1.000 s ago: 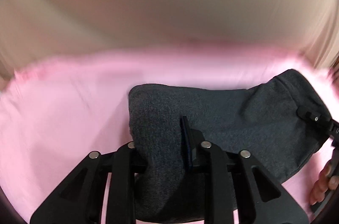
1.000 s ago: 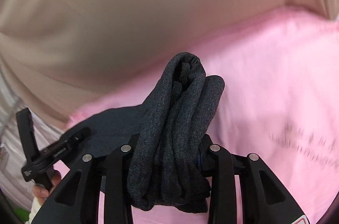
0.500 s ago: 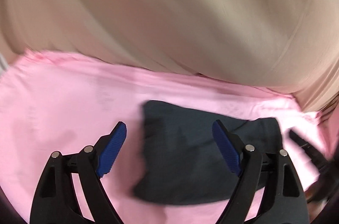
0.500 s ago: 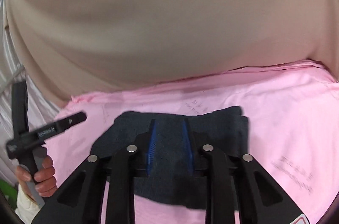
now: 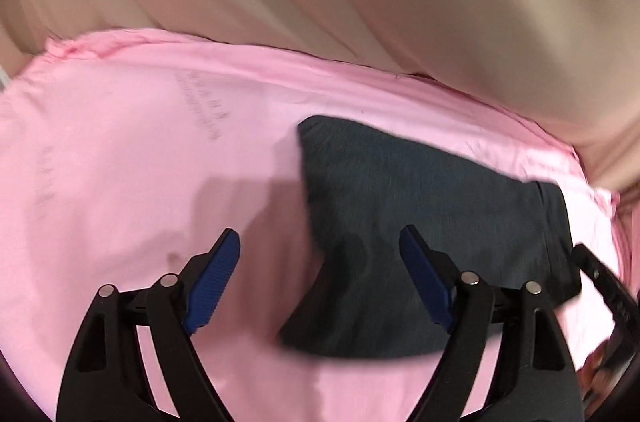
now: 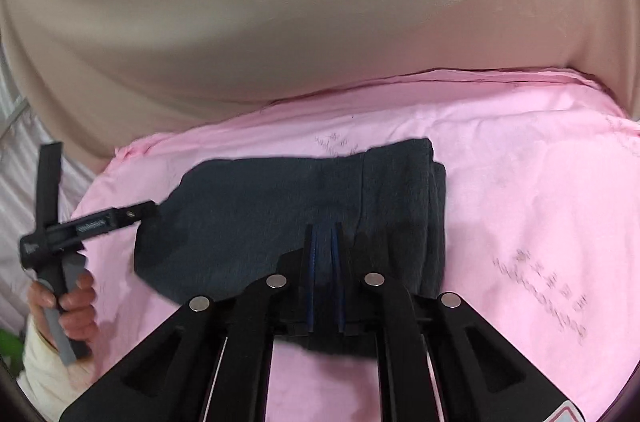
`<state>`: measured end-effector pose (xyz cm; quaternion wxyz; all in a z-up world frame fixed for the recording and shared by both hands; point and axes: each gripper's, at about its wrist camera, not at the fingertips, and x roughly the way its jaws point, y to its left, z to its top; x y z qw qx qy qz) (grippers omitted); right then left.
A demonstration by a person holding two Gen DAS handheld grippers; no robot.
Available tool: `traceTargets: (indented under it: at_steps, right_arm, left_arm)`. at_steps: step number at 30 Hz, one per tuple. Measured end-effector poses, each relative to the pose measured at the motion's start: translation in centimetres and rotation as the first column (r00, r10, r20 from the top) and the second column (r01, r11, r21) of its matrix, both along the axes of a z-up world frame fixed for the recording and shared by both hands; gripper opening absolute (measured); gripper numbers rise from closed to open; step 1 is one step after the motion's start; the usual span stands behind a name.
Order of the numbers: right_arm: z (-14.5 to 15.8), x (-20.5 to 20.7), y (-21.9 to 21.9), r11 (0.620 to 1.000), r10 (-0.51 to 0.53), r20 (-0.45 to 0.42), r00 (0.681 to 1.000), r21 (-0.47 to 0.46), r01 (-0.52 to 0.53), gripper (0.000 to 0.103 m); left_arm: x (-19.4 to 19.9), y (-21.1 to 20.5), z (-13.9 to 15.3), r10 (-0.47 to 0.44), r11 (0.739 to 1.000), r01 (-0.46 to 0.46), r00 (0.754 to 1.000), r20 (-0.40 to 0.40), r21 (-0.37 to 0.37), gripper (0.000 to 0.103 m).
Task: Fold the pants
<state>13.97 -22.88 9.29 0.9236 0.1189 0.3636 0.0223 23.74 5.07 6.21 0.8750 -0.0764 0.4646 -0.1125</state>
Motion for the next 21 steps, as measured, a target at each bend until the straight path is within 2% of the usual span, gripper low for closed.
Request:
traceTargets:
  at_steps: [2, 6, 10, 11, 13, 14, 15, 17, 18, 19, 20, 21]
  right_arm:
    - [-0.6, -1.5, -0.7, 1.000, -0.028, -0.017, 0.999, 0.012, 0.029, 0.009]
    - [-2.2, -4.0, -2.4, 0.997, -0.028, -0.017, 0.999, 0.069, 0.029, 0.010]
    - [-3.5, -4.6, -2.8, 0.991, -0.028, -0.001, 1.000, 0.130, 0.027, 0.020]
    - [-3.6, -4.7, -3.0, 0.989, -0.030, 0.008, 1.000, 0.142, 0.029, 0.021]
    - [-3.5, -4.2, -2.7, 0.987, -0.027, 0.017, 0.999, 0.156, 0.024, 0.025]
    - [-3.5, -4.3, -2.7, 0.987, -0.024, 0.020, 0.999, 0.159, 0.021, 0.026]
    - [-3.7, -4.5, -2.5, 0.987, -0.023, 0.022, 0.999, 0.159, 0.019, 0.027]
    - [-3.4, -4.7, -2.4, 0.988, -0.023, 0.027, 0.999, 0.155, 0.018, 0.030]
    - [-3.3, -4.8, -2.3, 0.989, -0.033, 0.034, 0.999, 0.146, 0.027, 0.039]
    - [-3.2, -4.9, -2.2, 0.991, -0.047, 0.041, 0.998, 0.128, 0.041, 0.056]
    - [-3.2, -5.0, -2.3, 0.993, -0.072, 0.044, 0.996, 0.095, 0.067, 0.063]
    - [-3.3, -5.0, -2.5, 0.993, -0.091, 0.035, 0.995, 0.074, 0.088, 0.066]
  left_arm:
    - [-2.1, 1.2, -0.4, -0.011, 1.000, 0.011, 1.000, -0.018, 0.004, 0.081]
    - [-4.4, 2.0, -1.9, -0.088, 0.996, 0.085, 0.994, -0.072, -0.039, 0.082]
    - [-3.1, 2.0, -2.3, -0.020, 0.999, 0.020, 1.000, 0.022, -0.042, 0.082]
    - [-2.3, 2.1, -2.4, -0.018, 0.998, 0.019, 1.000, 0.018, -0.059, 0.082]
    - [-0.6, 2.2, -3.8, -0.043, 0.992, 0.034, 0.996, -0.073, -0.121, 0.080]
    - [-0.3, 2.2, -3.9, -0.031, 0.991, 0.020, 0.996, -0.083, -0.130, 0.075]
    - [-0.6, 1.9, -3.6, -0.083, 0.983, 0.061, 0.989, -0.122, -0.176, 0.043]
    - [-1.2, 2.7, -2.2, -0.061, 0.971, 0.017, 0.982, -0.178, -0.237, 0.024]
    - [-1.7, 3.2, -1.3, -0.091, 0.951, 0.030, 0.979, -0.183, -0.308, 0.020]
    - [-2.1, 3.9, -0.6, -0.101, 0.932, 0.025, 0.976, -0.193, -0.362, 0.020]
    - [-2.0, 4.2, -0.9, -0.102, 0.933, 0.018, 0.971, -0.215, -0.359, 0.020]
    - [-1.6, 4.3, -1.9, -0.098, 0.944, 0.007, 0.961, -0.260, -0.330, 0.021]
